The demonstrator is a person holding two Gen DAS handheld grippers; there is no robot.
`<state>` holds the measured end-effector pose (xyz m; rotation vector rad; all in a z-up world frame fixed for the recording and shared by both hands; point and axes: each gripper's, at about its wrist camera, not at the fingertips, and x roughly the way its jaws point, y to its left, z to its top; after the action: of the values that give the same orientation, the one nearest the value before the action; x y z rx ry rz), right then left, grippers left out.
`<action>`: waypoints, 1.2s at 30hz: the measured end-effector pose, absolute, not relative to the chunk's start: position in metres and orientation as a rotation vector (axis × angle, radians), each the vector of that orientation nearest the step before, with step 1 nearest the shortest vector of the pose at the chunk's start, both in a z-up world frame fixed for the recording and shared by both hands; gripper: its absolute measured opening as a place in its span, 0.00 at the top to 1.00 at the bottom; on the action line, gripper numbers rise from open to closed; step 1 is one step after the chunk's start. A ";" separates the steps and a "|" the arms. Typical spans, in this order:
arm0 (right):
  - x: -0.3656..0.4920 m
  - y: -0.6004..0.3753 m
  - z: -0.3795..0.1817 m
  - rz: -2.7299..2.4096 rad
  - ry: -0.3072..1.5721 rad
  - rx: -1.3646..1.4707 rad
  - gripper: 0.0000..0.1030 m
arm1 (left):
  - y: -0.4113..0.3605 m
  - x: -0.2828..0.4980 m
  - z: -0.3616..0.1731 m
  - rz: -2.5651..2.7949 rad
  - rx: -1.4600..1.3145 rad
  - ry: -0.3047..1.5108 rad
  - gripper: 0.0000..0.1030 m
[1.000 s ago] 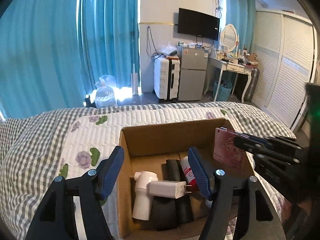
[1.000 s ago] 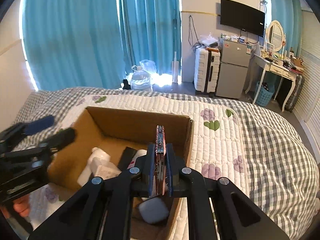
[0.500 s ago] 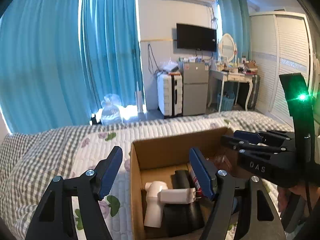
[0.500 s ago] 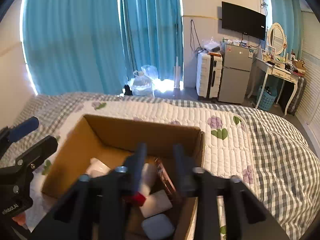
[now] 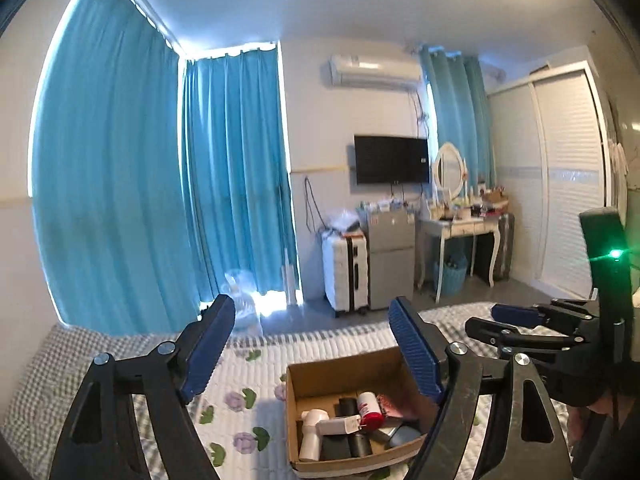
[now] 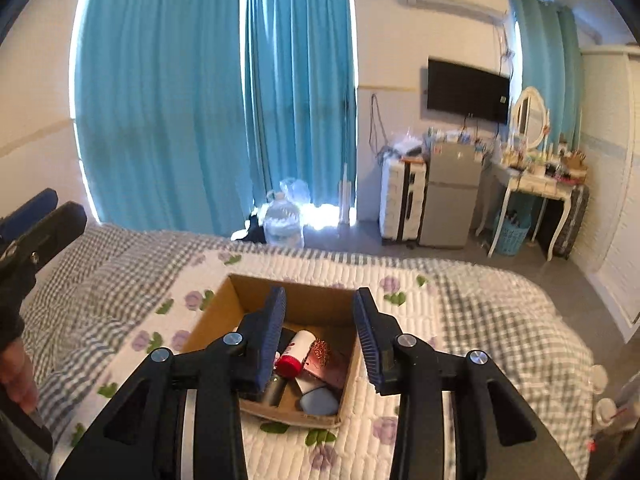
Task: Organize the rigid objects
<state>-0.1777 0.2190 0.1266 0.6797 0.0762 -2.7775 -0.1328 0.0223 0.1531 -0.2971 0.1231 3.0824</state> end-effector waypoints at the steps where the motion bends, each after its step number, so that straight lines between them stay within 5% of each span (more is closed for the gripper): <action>1: -0.165 0.220 0.136 -2.788 0.079 0.653 0.55 | 0.022 -0.123 0.160 3.077 -0.287 0.116 0.20; 8: -0.089 0.219 0.173 -2.811 0.083 0.503 0.10 | 0.015 -0.063 0.173 3.076 -0.253 0.107 0.18; 11: -0.063 0.223 0.166 -2.812 0.065 0.487 0.00 | 0.011 -0.043 0.163 3.084 -0.255 0.117 0.17; 25: -0.050 0.230 0.080 -2.890 0.081 0.392 0.00 | 0.000 -0.058 0.073 3.139 -0.344 0.057 0.17; 36: -0.089 0.226 -0.016 -2.858 0.033 0.611 0.00 | 0.004 -0.090 -0.024 3.133 -0.500 0.069 0.17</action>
<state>-0.0892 0.2259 -0.0160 0.6106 0.0329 -2.8581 -0.0904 0.0037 -0.0236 -0.4998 0.0685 3.1327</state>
